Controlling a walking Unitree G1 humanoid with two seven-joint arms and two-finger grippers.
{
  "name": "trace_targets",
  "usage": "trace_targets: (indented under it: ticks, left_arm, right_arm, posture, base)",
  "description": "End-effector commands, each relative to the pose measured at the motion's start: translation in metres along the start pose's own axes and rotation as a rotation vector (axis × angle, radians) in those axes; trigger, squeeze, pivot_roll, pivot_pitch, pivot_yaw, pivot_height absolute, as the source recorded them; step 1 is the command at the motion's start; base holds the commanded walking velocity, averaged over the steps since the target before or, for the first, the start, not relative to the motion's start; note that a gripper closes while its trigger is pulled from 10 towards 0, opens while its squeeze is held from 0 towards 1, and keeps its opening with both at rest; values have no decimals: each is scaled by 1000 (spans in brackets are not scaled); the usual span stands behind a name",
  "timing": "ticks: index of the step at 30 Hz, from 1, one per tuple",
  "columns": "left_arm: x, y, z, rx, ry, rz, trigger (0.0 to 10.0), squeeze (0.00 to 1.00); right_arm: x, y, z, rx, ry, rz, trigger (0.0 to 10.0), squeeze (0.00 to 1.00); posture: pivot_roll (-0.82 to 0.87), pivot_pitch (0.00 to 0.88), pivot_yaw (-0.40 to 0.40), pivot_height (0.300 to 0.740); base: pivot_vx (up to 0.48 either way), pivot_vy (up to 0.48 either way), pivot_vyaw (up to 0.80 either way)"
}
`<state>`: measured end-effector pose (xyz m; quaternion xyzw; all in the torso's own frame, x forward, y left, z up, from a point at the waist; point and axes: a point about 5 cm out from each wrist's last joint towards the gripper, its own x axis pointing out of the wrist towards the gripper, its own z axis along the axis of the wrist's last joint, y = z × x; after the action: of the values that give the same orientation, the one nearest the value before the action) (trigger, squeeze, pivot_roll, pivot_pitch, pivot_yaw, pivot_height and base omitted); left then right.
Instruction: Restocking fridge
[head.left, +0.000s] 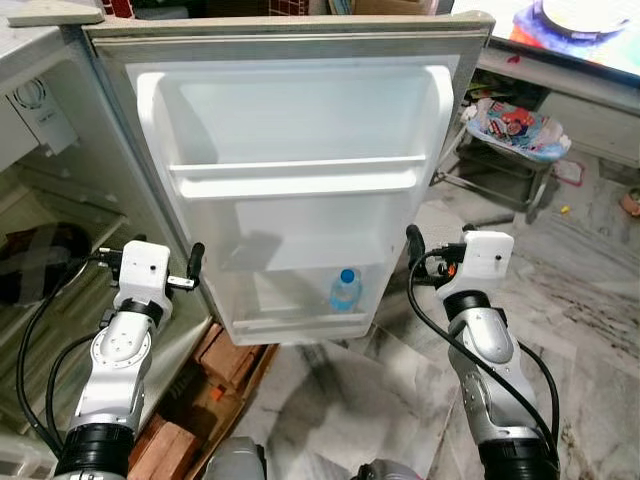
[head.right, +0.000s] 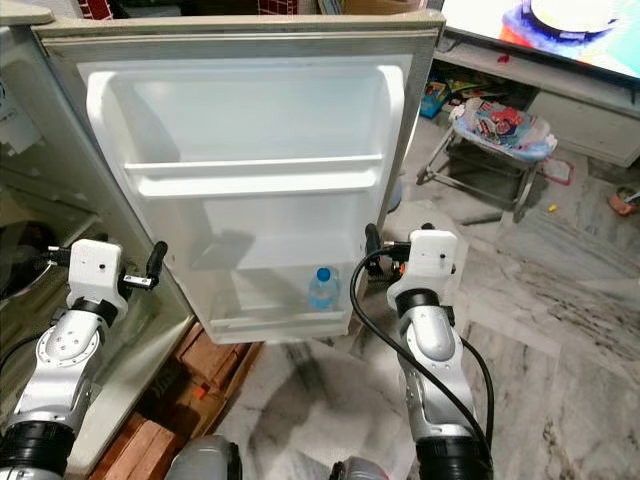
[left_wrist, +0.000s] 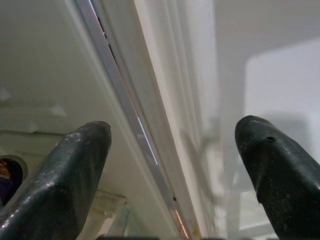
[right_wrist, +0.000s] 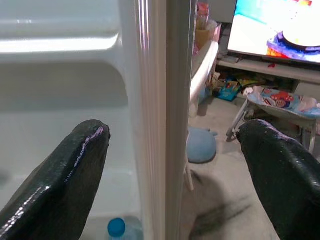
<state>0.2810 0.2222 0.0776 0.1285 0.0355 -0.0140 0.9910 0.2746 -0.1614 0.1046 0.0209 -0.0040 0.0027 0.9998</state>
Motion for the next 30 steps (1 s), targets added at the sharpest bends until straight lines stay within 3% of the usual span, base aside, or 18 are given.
trace_targets:
  ticks: [1,4,17,30]
  left_arm:
    - [1,1,0,12,1,-7,10000,0]
    - [2,1,0,3,12,12,10000,0]
    - [7,7,8,40,-27,15,10000,0]
    - [7,4,9,52,-44,-5,10000,0]
  right_arm:
    - [-1,3,2,20,0,11,10000,0]
    - [1,3,-3,-15,37,22,10000,0]
    - [9,0,7,-40,5,-8,10000,0]
    - [12,7,9,-49,-11,29,10000,0]
  posture:
    - [98,0,-37,740]
    - [103,0,-44,740]
    - [105,0,-51,740]
    - [106,0,-49,740]
  base:
    - [0,0,0]
    - [0,0,0]
    - [-37,0,0]
    - [0,-352,0]
